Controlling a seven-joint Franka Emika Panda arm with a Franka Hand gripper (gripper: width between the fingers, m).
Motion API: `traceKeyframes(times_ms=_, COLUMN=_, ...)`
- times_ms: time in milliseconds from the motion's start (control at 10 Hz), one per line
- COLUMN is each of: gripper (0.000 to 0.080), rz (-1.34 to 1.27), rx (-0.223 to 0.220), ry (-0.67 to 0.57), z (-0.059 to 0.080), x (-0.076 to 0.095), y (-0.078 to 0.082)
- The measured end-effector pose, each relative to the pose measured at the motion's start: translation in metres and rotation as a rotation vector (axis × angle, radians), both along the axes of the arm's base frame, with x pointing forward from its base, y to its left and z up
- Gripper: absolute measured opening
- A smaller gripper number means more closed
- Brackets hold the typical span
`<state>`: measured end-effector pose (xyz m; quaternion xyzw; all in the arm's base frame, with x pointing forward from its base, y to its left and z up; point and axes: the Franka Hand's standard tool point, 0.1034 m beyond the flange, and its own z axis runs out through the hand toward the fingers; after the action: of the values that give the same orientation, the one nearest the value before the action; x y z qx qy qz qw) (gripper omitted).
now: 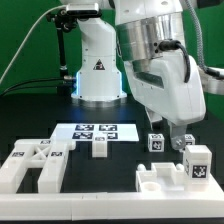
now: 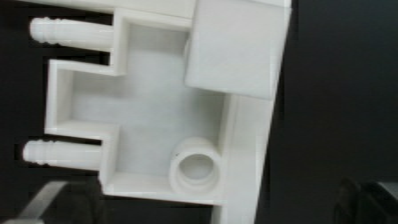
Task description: Assemble chair
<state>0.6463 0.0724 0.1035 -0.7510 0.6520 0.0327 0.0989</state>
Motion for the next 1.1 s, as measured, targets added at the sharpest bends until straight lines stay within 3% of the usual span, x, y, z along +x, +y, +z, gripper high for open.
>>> traceKeyframes(times_ms=200, gripper=0.0649, rz=0.036, rx=-0.008, ry=-0.004, z=-0.004, x=-0.004, y=-0.005)
traceKeyframes(times_ms=500, gripper=0.0649, rz=0.276, rx=-0.028, ry=-0.009, z=-0.020, x=-0.038, y=-0.045)
traceKeyframes(times_ms=700, gripper=0.0649, rz=0.413, rx=-0.063, ry=-0.048, z=-0.006, x=-0.039, y=-0.044)
traceKeyframes(times_ms=1100, gripper=0.0649, rz=0.716, rx=-0.085, ry=-0.098, z=-0.011, x=-0.041, y=-0.045)
